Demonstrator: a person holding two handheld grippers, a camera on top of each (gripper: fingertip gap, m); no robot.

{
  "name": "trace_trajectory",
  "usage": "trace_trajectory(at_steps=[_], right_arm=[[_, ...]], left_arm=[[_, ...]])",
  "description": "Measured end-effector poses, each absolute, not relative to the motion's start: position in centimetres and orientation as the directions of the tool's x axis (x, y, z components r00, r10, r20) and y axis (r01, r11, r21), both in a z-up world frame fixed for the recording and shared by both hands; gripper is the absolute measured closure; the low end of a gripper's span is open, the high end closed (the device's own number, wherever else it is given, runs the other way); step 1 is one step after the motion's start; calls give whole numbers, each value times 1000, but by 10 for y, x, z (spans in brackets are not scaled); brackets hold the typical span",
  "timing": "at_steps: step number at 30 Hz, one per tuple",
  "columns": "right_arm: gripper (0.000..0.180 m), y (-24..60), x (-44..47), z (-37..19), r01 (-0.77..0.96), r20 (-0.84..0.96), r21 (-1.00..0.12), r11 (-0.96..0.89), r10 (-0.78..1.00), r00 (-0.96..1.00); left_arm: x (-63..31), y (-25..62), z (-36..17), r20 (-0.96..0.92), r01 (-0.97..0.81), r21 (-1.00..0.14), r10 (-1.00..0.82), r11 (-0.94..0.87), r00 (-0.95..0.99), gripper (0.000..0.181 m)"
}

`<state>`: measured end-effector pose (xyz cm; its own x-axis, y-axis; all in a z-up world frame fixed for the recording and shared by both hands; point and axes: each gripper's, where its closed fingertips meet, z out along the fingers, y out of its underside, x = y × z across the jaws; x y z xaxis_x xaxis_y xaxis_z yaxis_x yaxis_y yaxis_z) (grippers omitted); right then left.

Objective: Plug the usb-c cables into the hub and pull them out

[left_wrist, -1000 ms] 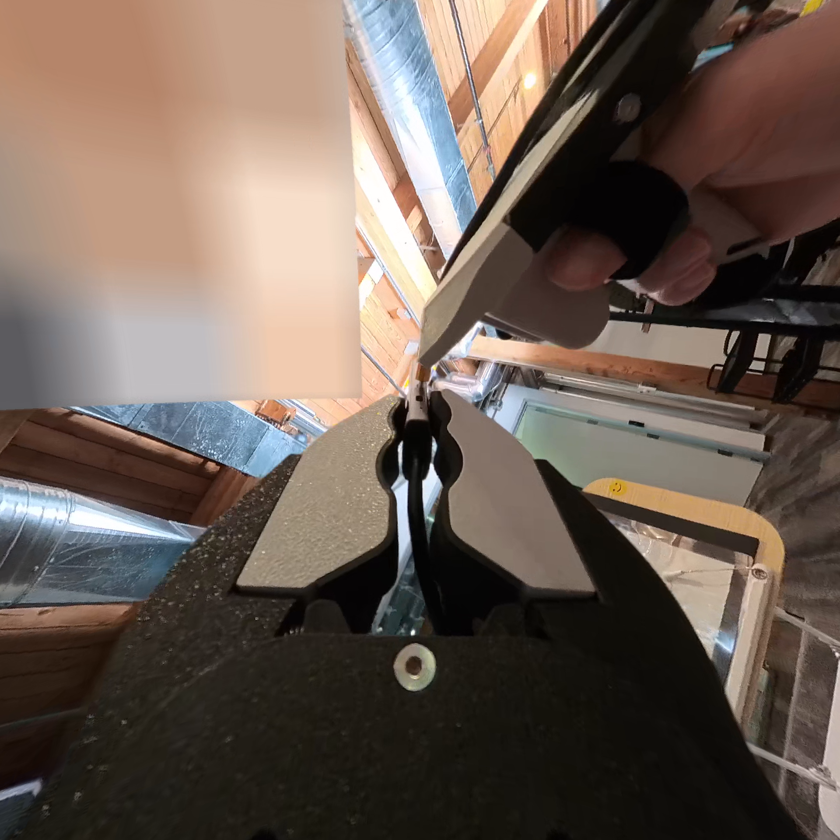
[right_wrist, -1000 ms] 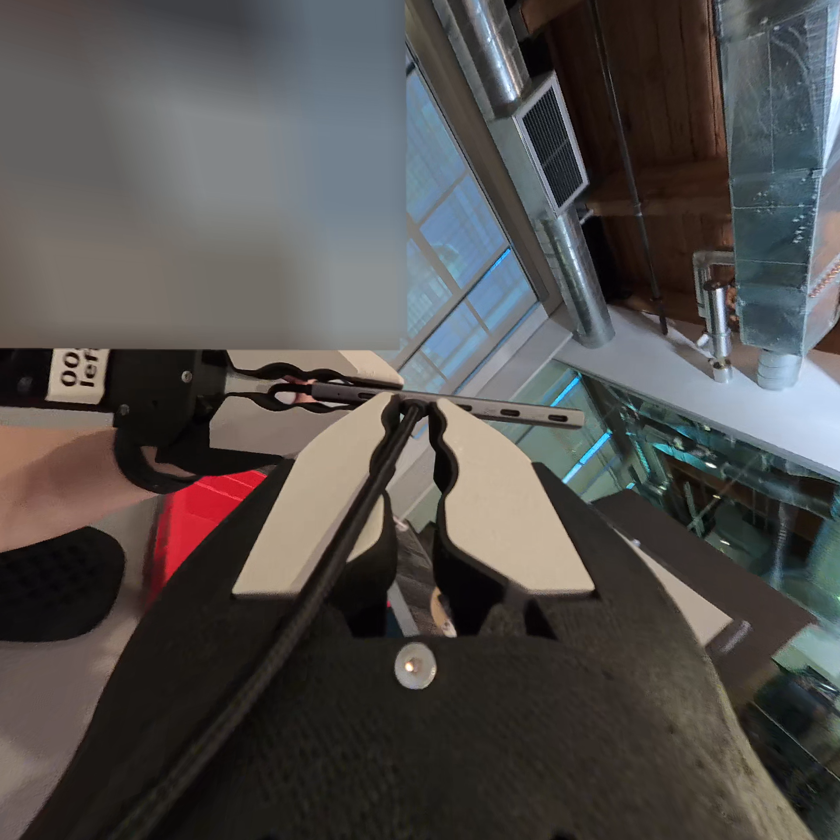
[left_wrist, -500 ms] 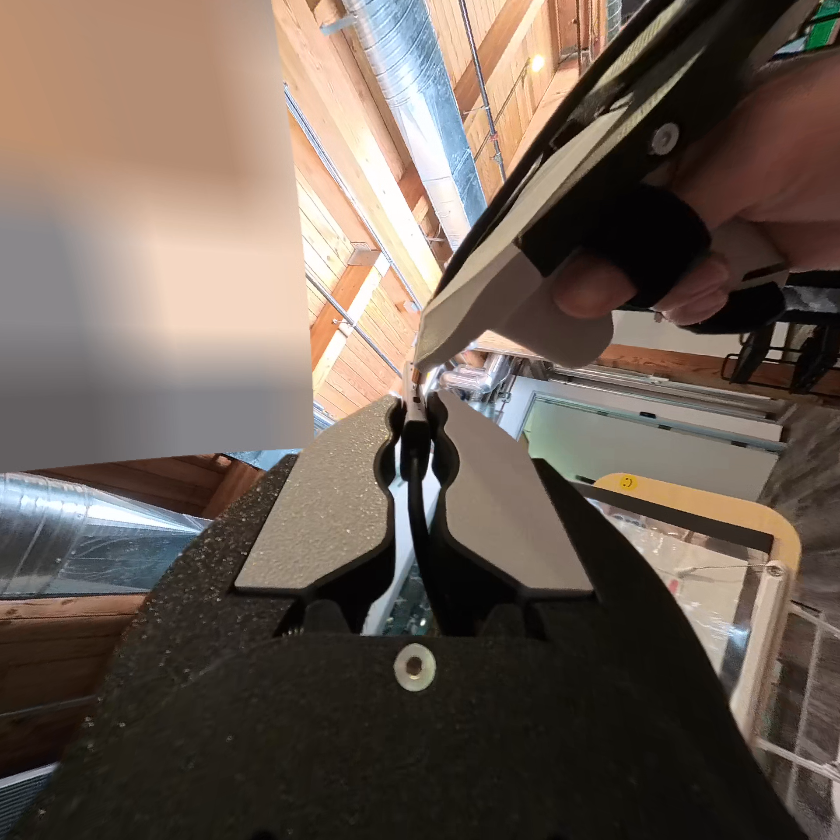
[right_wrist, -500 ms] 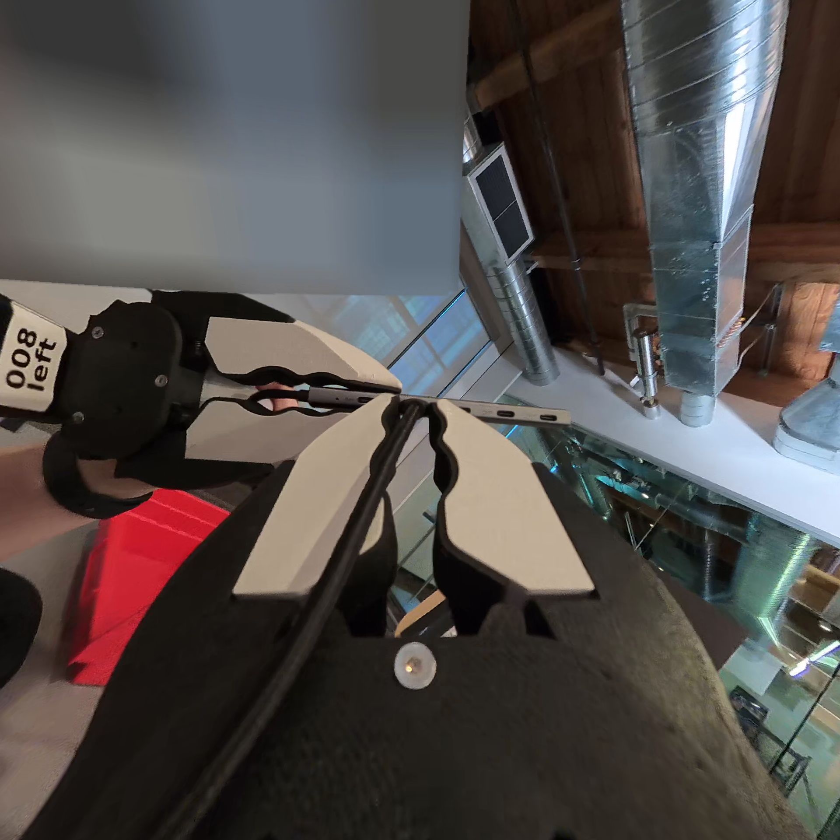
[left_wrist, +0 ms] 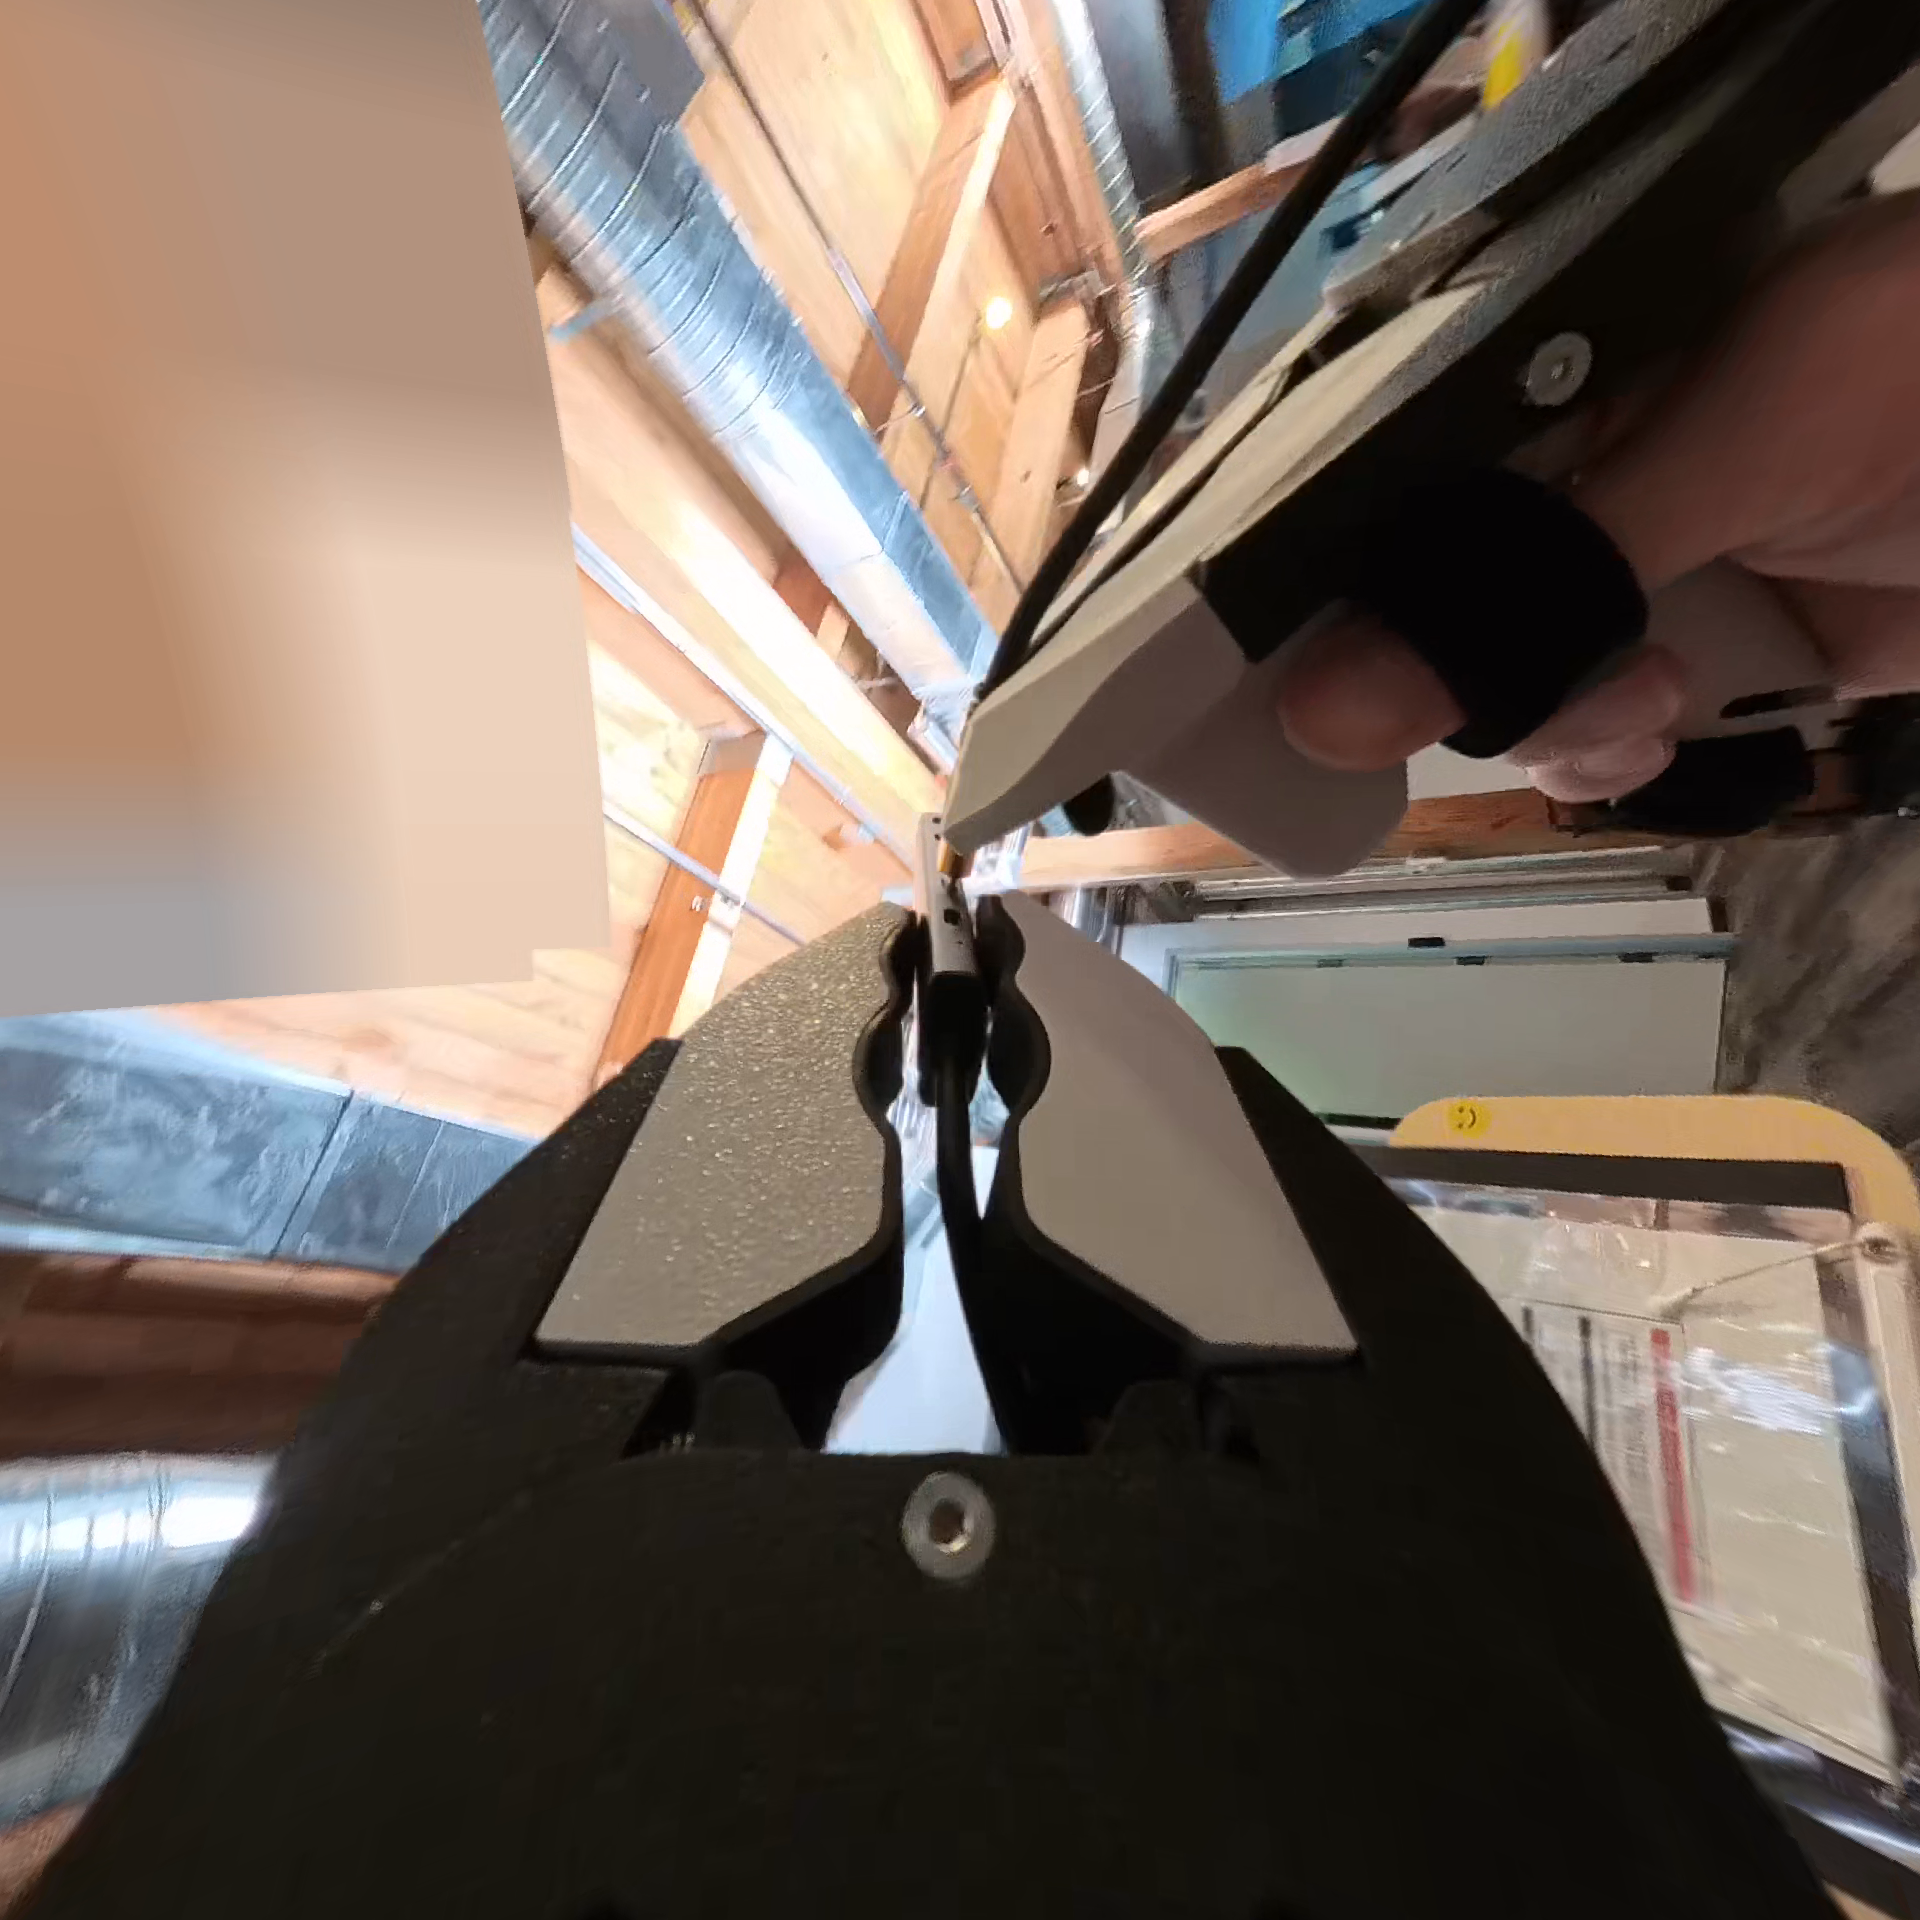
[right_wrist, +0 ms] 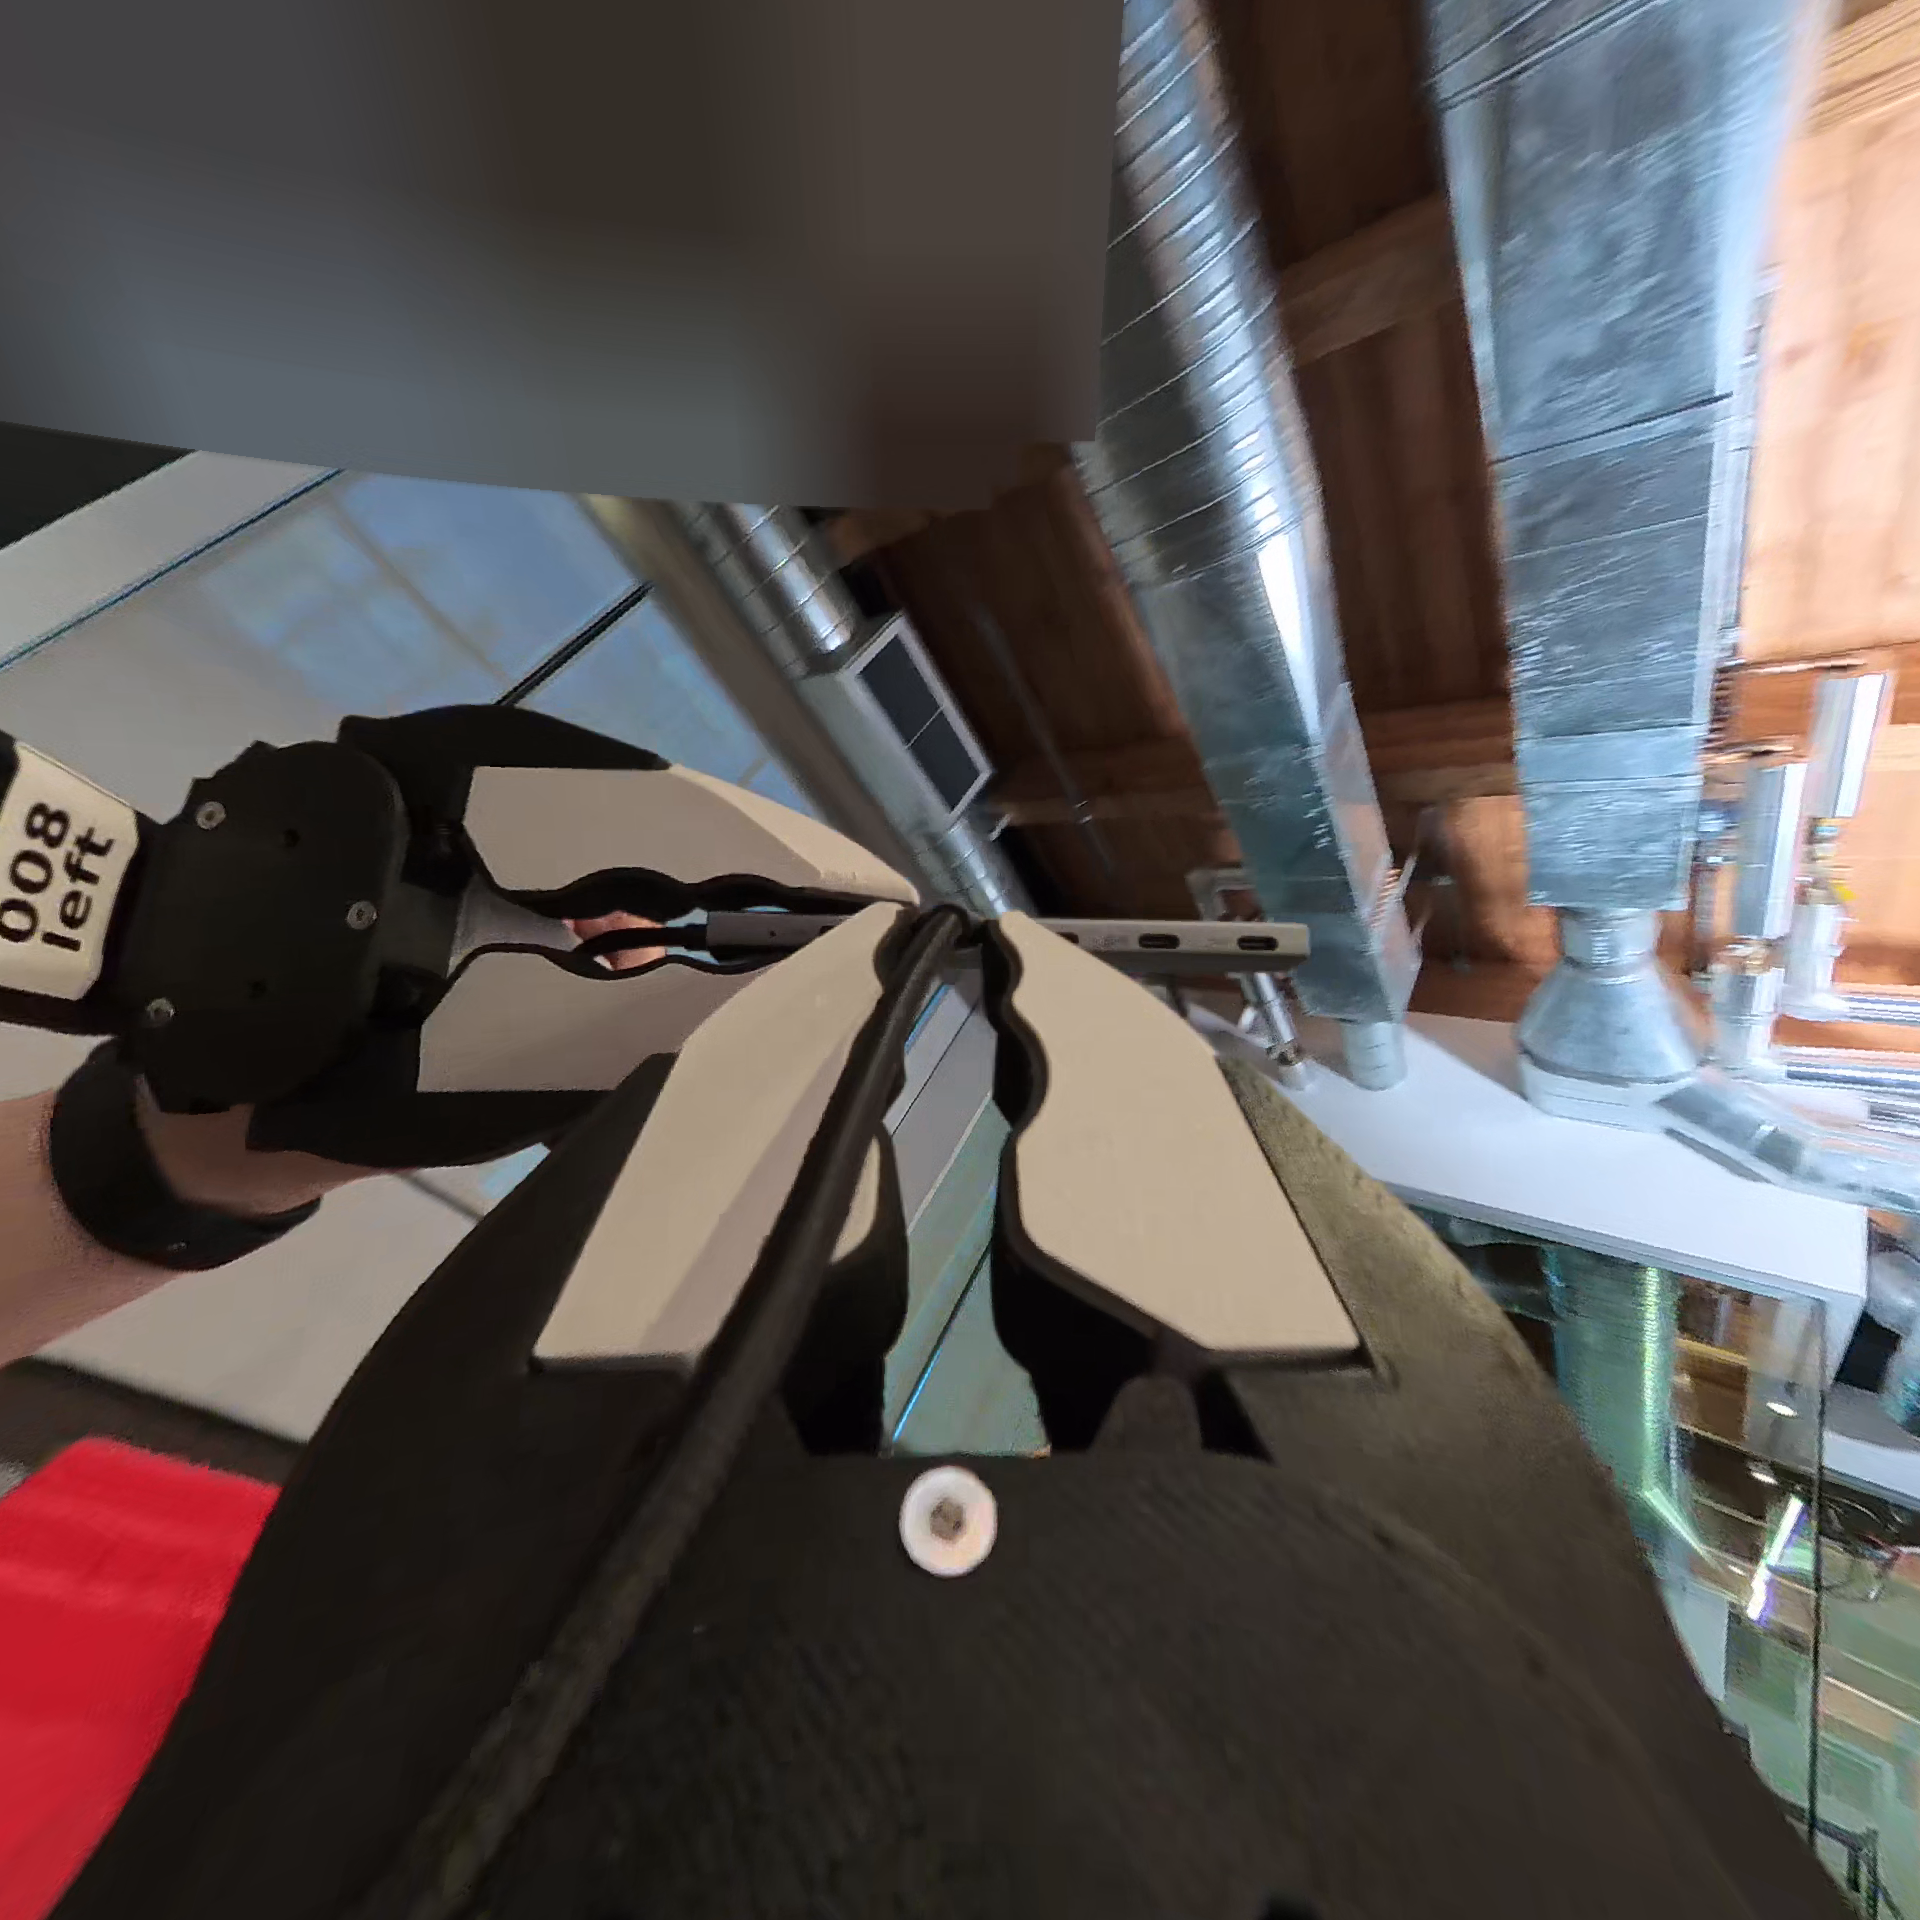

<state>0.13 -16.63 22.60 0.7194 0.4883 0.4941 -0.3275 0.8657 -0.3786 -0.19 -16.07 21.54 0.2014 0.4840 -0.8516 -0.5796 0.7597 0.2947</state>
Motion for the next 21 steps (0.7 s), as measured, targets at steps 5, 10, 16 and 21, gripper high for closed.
trace_trajectory(at_steps=[5, 10, 16, 21], right_arm=[[167, -174, 41, 245, -425, 395, -338, 840, 536, 746], [167, -187, 62, 255, -581, 379, -320, 749, 663, 646], [167, -193, 73, 259, -604, 358, -280, 746, 665, 656], [168, -203, 88, 263, -537, 352, -217, 815, 579, 736]], left_arm=[[37, -169, 235, -826, -513, 448, 559, 732, 77, 171], [57, -185, 244, -836, -431, 494, 549, 755, 5, 171], [68, -193, 248, -803, -416, 565, 591, 712, -79, 171], [82, -200, 251, -825, -416, 538, 558, 733, -84, 170]])
